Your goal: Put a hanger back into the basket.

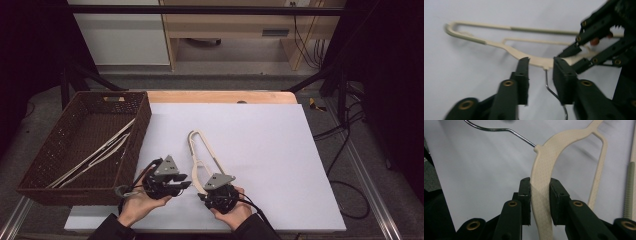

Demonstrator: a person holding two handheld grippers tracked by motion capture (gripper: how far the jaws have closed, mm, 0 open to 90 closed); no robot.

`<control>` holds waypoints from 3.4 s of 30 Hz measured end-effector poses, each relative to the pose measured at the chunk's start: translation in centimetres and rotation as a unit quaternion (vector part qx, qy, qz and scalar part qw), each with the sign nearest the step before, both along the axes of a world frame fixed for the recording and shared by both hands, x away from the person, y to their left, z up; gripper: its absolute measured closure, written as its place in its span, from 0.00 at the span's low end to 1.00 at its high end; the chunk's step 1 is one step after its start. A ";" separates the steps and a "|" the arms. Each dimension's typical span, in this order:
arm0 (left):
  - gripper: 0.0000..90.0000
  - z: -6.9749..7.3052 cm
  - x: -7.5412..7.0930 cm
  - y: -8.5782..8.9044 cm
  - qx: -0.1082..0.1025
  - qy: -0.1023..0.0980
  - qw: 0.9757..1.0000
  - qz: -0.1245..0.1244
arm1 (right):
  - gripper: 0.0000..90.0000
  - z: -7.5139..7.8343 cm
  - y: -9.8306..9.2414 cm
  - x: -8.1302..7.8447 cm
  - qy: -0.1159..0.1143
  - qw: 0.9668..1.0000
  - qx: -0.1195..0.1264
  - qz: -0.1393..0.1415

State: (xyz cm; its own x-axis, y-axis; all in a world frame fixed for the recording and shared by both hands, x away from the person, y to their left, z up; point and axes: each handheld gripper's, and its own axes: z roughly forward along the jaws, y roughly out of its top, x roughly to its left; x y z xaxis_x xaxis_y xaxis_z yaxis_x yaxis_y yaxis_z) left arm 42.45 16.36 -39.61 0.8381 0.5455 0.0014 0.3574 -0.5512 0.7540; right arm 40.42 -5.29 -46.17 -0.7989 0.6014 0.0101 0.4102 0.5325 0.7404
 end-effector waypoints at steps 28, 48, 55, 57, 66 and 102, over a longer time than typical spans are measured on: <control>0.15 2.4 0.3 4.2 -0.093 -0.073 0.992 0.041 | 0.91 5.6 -7.7 1.1 -0.052 0.993 0.043 -0.095; 0.17 1.5 -0.1 2.2 -0.065 -0.065 0.996 -0.008 | 0.96 6.8 -7.1 0.5 0.008 0.991 0.127 0.045; 0.35 0.6 -0.3 0.7 -0.045 -0.051 0.997 -0.047 | 0.96 6.8 -5.8 0.0 0.025 0.987 0.129 0.093; 0.43 0.4 -0.5 0.3 -0.043 -0.050 0.996 -0.055 | 0.96 6.7 -5.6 0.0 0.028 0.986 0.129 0.104; 0.72 0.5 -1.0 -0.2 -0.017 -0.043 0.995 -0.084 | 0.96 6.6 -5.3 -0.1 0.035 0.985 0.125 0.117; 0.96 2.7 -1.4 2.2 -0.060 -0.027 0.998 0.004 | 0.09 7.4 -13.5 1.5 -0.094 0.980 0.137 -0.106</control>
State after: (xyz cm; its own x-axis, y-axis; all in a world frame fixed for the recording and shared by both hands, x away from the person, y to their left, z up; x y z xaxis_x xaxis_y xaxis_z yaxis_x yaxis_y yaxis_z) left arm 41.03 18.54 -36.90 0.8344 0.5508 -0.0184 0.3180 -0.4539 0.8324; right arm 41.95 -18.83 -38.80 -0.6600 0.7489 0.0595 0.3324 0.2201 0.9171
